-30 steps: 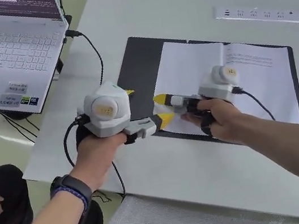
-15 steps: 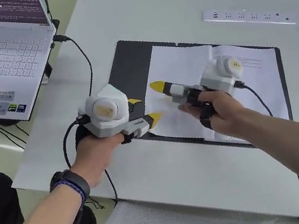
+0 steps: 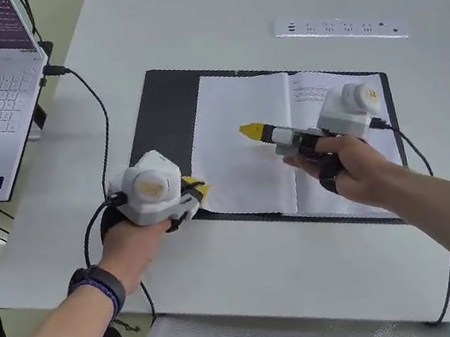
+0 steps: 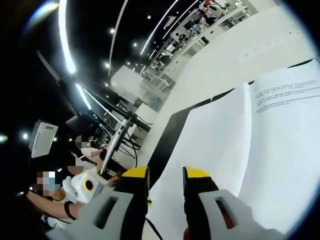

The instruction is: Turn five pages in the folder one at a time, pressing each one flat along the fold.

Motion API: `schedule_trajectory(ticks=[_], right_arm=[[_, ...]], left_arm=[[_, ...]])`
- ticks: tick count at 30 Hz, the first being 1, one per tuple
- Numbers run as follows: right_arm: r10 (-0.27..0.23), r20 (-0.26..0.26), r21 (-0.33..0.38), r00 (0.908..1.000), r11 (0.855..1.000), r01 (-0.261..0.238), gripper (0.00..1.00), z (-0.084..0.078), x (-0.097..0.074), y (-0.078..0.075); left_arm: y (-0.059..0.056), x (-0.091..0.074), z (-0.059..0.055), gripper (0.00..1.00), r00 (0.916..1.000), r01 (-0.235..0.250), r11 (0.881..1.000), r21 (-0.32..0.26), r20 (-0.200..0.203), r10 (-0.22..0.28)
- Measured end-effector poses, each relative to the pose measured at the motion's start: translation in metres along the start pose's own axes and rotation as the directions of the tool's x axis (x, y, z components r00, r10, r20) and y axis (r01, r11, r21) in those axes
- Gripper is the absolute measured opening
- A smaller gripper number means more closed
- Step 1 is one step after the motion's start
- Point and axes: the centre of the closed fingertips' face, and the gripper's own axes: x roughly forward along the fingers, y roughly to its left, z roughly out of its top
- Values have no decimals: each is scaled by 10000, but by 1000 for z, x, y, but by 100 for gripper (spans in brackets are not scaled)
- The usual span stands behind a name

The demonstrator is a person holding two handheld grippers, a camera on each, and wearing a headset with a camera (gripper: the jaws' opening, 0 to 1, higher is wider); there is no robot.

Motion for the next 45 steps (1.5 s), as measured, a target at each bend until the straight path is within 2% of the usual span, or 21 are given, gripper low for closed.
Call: schedule_trajectory(ticks=[4,5,6,10,14,17,21,23,30,34,37,45], right_arm=[[-45,-17,-127,10000,9999,45,23,0,-8,-3],[-55,-28,-143,10000,9999,54,23,0,-10,-4],[-63,-66,-171,10000,9998,62,22,-1,-13,-6],[-168,-187,-265,9997,9995,163,20,-2,-19,-15],[-254,-345,-387,9991,9990,241,19,-2,-23,-24],[-326,-405,-482,9986,9984,307,19,1,-24,-30],[-440,-304,-576,9986,9974,422,14,7,-24,-39],[-502,-199,-580,9985,9971,490,10,13,-22,-49],[-644,129,-475,9978,9968,649,4,22,-14,-62],[-646,299,-319,9975,9973,655,0,29,-9,-67],[-792,364,-54,9962,9968,794,0,31,-7,-80],[-344,427,179,9985,9993,337,0,31,-11,-71]], left_arm=[[1,3,-10,0,9994,-124,9999,73,-313,127],[1,2,-5,0,9999,-114,9999,27,31,113],[2,-1,-7,0,9998,-163,9997,-171,-91,162],[0,-2,-7,0,9995,-292,9994,193,-114,294],[0,-3,-7,0,9994,-320,9995,-83,-92,319],[0,-3,-7,0,9993,-357,9994,-29,-97,357],[0,-2,-7,0,9993,-371,9993,-45,-80,371],[0,-2,-7,0,9991,-421,9991,-69,-36,421],[1,-1,-7,0,9989,-472,9988,-95,-66,472],[1,-1,-7,0,9989,-463,9988,-137,-69,462],[1,-1,-6,0,9989,-470,9988,-145,-82,469],[-1,-4,-4,0,9992,-384,9991,-182,-77,383]])
